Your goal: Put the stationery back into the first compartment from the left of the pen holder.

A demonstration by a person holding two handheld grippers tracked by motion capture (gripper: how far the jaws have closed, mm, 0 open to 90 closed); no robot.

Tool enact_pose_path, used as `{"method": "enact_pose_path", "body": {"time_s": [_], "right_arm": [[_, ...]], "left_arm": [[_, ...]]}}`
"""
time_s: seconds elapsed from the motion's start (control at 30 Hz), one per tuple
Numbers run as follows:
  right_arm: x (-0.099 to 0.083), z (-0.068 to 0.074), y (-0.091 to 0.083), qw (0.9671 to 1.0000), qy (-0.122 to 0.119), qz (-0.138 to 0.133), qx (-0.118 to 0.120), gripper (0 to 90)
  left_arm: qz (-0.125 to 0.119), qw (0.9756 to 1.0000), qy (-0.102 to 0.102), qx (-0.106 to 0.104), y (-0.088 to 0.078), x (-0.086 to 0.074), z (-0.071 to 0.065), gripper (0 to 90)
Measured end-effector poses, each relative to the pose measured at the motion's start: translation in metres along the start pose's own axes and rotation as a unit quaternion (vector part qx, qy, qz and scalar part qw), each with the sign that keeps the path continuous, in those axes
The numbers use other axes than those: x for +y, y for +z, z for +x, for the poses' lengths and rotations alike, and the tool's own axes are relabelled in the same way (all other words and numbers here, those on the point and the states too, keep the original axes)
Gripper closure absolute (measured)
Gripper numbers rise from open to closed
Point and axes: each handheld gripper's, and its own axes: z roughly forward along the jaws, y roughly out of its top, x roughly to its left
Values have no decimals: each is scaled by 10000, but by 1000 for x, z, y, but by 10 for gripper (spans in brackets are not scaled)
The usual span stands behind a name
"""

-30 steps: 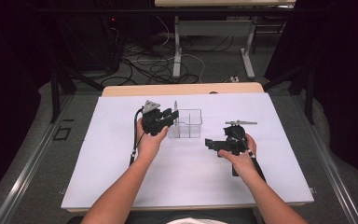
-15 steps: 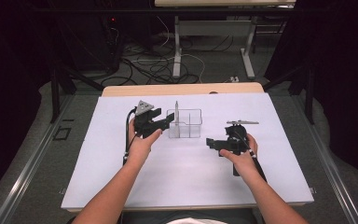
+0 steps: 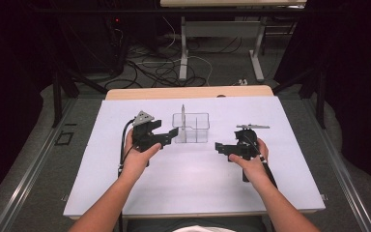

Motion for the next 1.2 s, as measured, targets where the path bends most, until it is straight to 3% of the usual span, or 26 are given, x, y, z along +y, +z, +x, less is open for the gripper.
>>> {"method": "enact_pose_path", "body": {"time_s": [0.1,0.2,0.3,0.73,0.9,1.2], "right_arm": [[1,0,-1,10000,15,-16,3,23],[2,-2,-2,10000,43,-49,5,23],[2,-4,-3,10000,38,-59,-27,23],[3,-8,-3,9999,100,-67,-80,23],[3,-10,-2,9999,90,-57,-94,23],[2,-10,1,9999,95,-5,-118,23]], "left_arm": [[104,9998,124,78,-7,-3,5,135],[160,9998,10,131,-13,-8,9,58],[280,9993,103,246,-18,-14,15,10],[395,9975,84,580,-30,-33,34,3],[358,9970,-144,665,-30,-38,43,3],[380,9957,-354,769,-29,-46,57,3]]}}
